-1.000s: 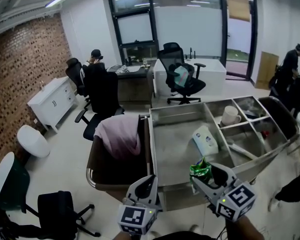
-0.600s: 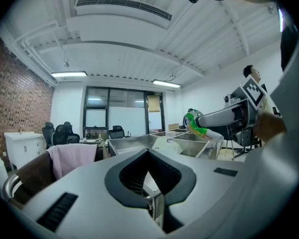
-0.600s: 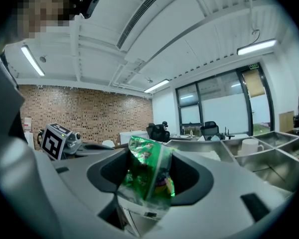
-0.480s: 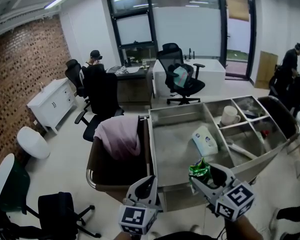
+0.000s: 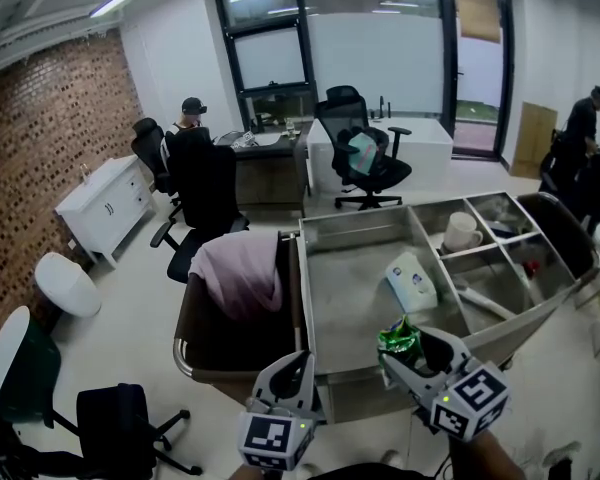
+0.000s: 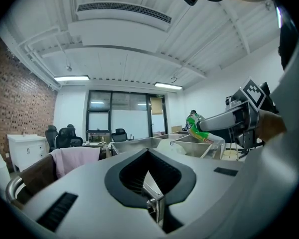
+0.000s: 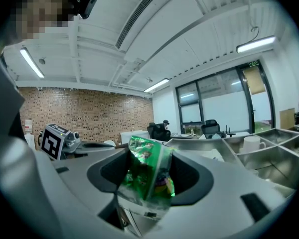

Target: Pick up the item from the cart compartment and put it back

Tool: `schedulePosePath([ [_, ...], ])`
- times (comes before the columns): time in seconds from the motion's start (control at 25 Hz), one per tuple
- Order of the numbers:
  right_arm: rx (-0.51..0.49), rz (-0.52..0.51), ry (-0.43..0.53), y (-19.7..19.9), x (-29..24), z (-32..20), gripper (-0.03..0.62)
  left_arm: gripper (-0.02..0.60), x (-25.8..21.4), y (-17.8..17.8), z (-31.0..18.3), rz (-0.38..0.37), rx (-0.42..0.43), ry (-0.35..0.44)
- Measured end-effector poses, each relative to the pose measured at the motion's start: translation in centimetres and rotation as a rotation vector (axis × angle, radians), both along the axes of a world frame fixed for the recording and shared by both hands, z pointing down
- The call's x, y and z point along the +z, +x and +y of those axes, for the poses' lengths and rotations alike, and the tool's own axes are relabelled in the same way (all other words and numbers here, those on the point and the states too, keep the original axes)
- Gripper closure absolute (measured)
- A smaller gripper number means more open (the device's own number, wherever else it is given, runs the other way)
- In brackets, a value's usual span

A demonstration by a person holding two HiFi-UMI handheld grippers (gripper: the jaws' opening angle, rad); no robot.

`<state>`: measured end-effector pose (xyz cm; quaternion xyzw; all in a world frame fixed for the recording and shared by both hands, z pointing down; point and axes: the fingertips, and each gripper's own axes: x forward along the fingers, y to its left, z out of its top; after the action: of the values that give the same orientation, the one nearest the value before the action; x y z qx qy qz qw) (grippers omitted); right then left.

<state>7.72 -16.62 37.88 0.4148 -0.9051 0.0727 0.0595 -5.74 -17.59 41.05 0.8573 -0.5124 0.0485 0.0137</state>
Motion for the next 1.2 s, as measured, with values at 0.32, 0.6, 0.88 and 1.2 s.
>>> schedulePosePath([
  [0.32,0.002,0.002,-0.004,0.2,0.0,-0.2,0.326,0.581,-0.2,0.2,0.0,0.002,0.001,0.000],
  [0.6,0.012,0.012,0.020,0.4,-1.0,-1.3,0.326,0.581,-0.1,0.3,0.1,-0.007,0.006,-0.004],
  [0.88,0.015,0.036,0.043,-0.4,-1.7,-3.5,0.326,0.581,0.0,0.4,0.4,0.000,0.013,-0.002],
  [1.2,0.026,0.091,0.070,-1.4,-3.3,-8.5,0.326,0.581,0.0,0.3,0.6,-0.009,0.012,-0.004],
])
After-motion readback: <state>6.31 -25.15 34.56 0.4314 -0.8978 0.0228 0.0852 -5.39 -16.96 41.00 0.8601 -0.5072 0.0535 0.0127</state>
